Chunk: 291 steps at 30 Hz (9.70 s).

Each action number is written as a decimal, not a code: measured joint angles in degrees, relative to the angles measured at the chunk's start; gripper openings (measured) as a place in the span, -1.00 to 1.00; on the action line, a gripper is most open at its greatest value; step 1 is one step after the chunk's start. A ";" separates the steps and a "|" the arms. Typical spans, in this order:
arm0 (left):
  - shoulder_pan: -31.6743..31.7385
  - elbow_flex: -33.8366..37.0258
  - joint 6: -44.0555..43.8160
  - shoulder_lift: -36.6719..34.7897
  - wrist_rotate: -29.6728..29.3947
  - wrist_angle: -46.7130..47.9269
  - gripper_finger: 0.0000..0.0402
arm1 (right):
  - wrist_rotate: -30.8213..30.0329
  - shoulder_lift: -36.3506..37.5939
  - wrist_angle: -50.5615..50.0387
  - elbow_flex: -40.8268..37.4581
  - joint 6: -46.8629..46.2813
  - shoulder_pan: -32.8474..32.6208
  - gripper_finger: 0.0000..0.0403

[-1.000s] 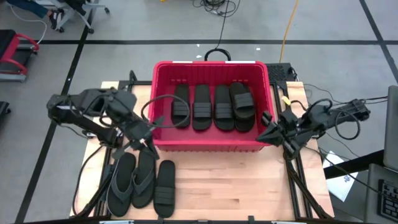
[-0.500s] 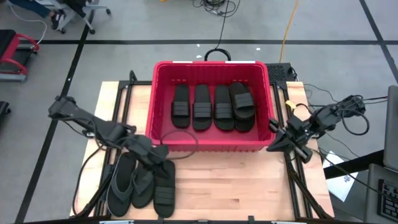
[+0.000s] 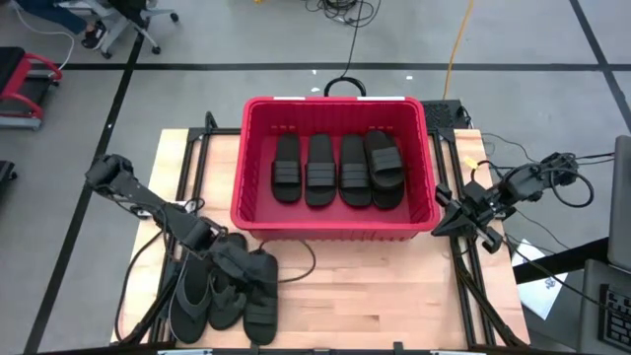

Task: Pick and place slides into bin
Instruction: Put the black slide into the red bin

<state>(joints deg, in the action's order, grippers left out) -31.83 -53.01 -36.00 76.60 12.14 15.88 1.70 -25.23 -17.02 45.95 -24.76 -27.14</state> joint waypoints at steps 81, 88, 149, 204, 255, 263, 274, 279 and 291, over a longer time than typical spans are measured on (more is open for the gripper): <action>30.91 -73.07 69.46 8.40 -6.03 69.09 -1.00 | -22.94 2.84 1.53 0.04 12.96 0.04 -1.00; 49.02 -72.98 82.06 17.98 10.09 63.41 -1.00 | -25.73 2.68 1.77 0.04 13.79 0.04 -1.00; 57.33 -81.22 90.56 63.30 19.07 39.65 -0.60 | -42.17 2.11 -1.70 0.00 11.92 0.02 -1.00; 54.77 -72.87 84.34 56.94 25.73 43.47 -1.00 | -42.14 2.14 -2.99 0.00 11.96 0.03 -1.00; 55.09 -78.26 90.94 56.57 -3.37 27.49 -0.07 | -42.16 2.14 -4.60 0.00 11.09 0.03 -1.00; 54.20 -81.35 87.98 52.80 -6.56 31.27 -0.07 | -42.17 2.14 -5.60 0.00 13.14 0.04 -1.00; 55.84 -81.35 84.08 35.53 1.34 33.51 -0.66 | -42.17 2.14 -5.89 0.00 16.90 0.03 -1.00; 57.24 -81.37 70.58 25.29 22.09 37.13 -0.94 | -42.06 2.14 -6.26 0.00 17.95 0.04 -1.00; 50.32 -80.83 60.41 8.65 17.39 56.20 -1.00 | -34.52 -2.72 -6.29 0.00 15.89 2.05 -1.00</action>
<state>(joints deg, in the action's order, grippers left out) 18.49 -133.84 24.41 85.25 29.53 72.08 -32.82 -27.94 -23.31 45.95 -8.87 -25.08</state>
